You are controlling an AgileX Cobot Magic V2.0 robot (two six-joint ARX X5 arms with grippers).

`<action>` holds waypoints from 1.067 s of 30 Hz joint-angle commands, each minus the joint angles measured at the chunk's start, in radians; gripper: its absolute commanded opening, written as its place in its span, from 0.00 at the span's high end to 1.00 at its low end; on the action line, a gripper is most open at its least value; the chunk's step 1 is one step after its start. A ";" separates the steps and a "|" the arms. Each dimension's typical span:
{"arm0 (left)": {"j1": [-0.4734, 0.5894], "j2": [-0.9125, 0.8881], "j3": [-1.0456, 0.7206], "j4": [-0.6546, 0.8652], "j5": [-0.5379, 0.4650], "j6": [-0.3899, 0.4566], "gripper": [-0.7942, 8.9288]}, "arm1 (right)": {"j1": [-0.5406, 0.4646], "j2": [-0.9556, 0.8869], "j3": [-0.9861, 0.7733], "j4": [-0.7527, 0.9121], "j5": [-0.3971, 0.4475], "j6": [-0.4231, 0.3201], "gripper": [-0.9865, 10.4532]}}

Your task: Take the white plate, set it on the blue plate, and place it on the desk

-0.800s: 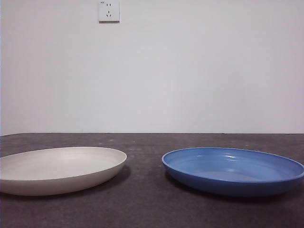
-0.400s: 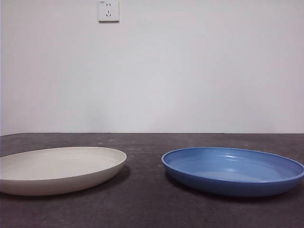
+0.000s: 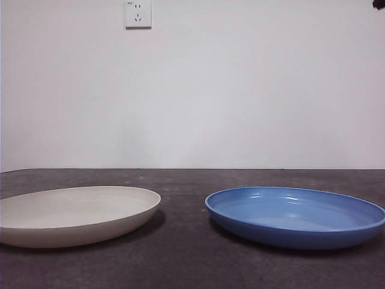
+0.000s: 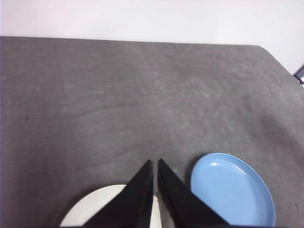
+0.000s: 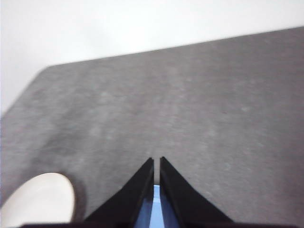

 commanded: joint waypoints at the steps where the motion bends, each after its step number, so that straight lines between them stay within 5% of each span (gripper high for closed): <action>1: -0.022 0.007 0.022 0.006 0.006 0.020 0.89 | 0.004 -0.009 0.018 0.009 -0.054 0.020 0.90; 28: -0.069 0.009 0.022 -0.024 0.005 0.024 0.89 | 0.003 -0.040 0.018 -0.005 -0.097 0.013 0.90; 30: -0.069 0.009 0.022 -0.033 0.005 0.027 0.83 | 0.003 -0.039 0.018 -0.026 -0.097 0.007 0.90; 32: -0.069 0.009 0.022 -0.034 0.005 0.026 0.67 | 0.003 -0.039 0.018 -0.051 -0.097 0.003 0.90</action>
